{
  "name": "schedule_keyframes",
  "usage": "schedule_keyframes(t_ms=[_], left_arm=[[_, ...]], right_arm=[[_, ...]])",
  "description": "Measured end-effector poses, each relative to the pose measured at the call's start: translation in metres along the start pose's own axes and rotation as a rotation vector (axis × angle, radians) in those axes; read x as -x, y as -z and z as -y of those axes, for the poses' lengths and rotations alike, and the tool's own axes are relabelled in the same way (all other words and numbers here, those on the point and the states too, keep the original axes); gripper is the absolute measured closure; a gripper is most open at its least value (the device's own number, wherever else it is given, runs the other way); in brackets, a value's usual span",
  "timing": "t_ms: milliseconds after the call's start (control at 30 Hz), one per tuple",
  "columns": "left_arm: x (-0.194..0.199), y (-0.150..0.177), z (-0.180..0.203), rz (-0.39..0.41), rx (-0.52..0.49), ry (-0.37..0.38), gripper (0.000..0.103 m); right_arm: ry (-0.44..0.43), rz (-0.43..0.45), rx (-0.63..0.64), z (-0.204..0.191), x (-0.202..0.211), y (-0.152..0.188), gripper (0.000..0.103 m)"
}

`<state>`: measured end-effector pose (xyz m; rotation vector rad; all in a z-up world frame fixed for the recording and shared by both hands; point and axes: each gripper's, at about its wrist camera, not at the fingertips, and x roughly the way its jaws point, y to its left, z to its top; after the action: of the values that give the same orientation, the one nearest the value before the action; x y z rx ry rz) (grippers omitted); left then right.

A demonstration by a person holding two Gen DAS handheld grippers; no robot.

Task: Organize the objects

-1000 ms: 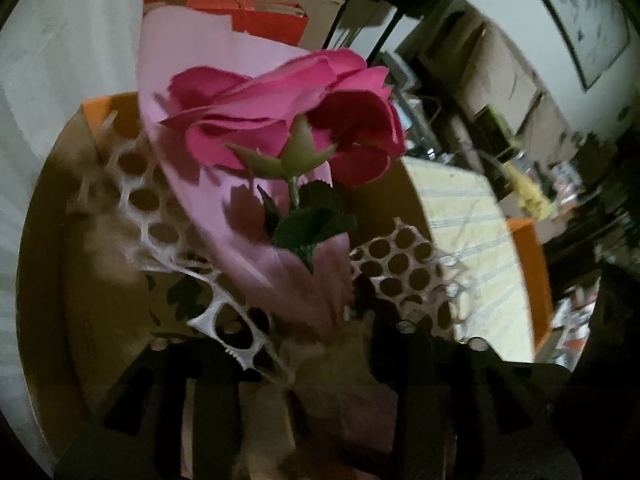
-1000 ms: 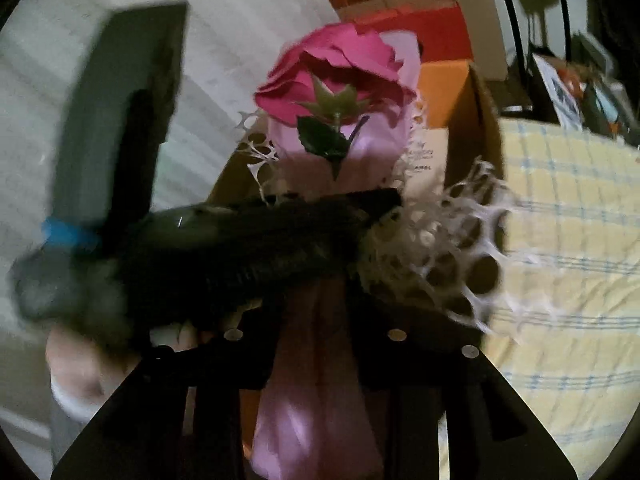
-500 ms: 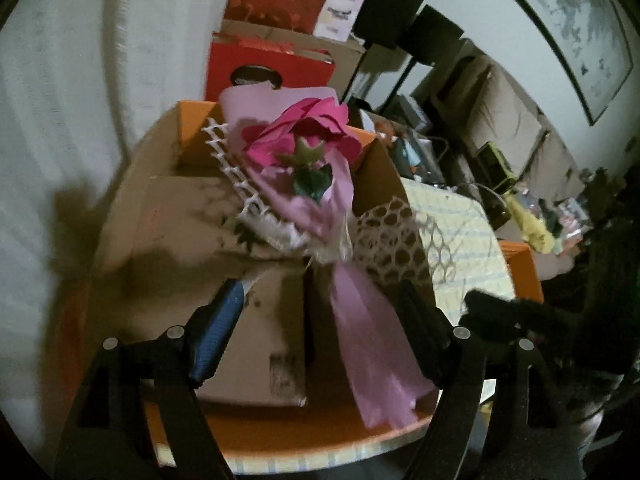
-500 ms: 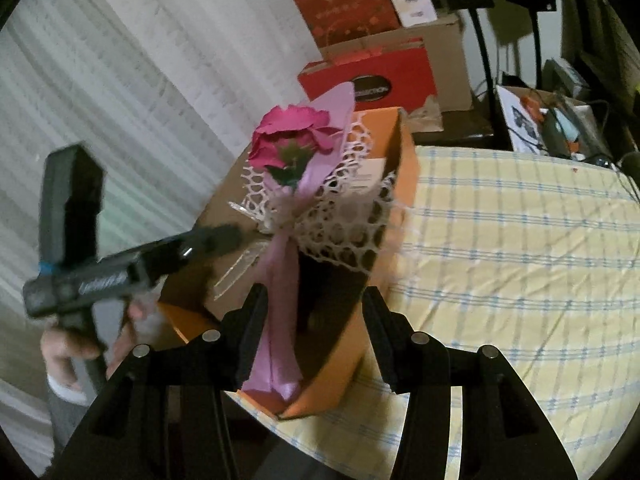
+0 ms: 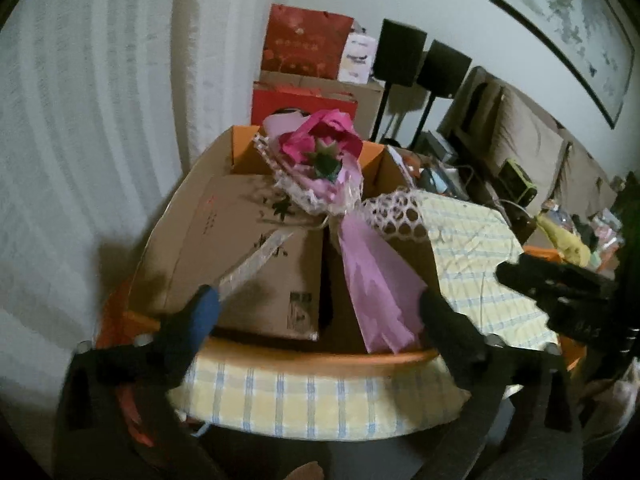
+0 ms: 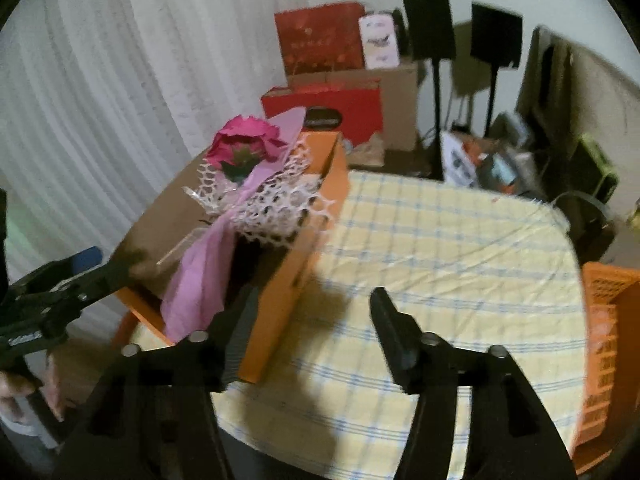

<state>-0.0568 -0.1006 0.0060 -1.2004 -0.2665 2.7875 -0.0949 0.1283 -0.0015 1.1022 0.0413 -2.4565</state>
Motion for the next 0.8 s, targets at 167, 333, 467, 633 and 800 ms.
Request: schedule_keyframes(t_ms=[167, 333, 467, 633, 800], left_arm=[[0.008, 0.015, 0.004, 0.007, 0.031, 0.005, 0.000], [0.015, 0.026, 0.014, 0.013, 0.032, -0.022, 0.000], [0.020, 0.033, 0.021, 0.017, 0.029, -0.071, 0.000], [0.033, 0.042, 0.031, 0.036, 0.023, -0.090, 0.000], [0.040, 0.047, 0.038, 0.043, 0.017, -0.104, 0.000]], right_arm=[[0.077, 0.072, 0.059, -0.004, 0.028, 0.012, 0.020], [0.140, 0.124, 0.094, -0.008, 0.051, 0.027, 0.014], [0.149, 0.125, 0.073, -0.002, 0.061, 0.038, 0.012], [0.190, 0.134, 0.054, 0.010, 0.069, 0.051, 0.001], [0.210, 0.133, 0.020, 0.024, 0.077, 0.064, 0.001]])
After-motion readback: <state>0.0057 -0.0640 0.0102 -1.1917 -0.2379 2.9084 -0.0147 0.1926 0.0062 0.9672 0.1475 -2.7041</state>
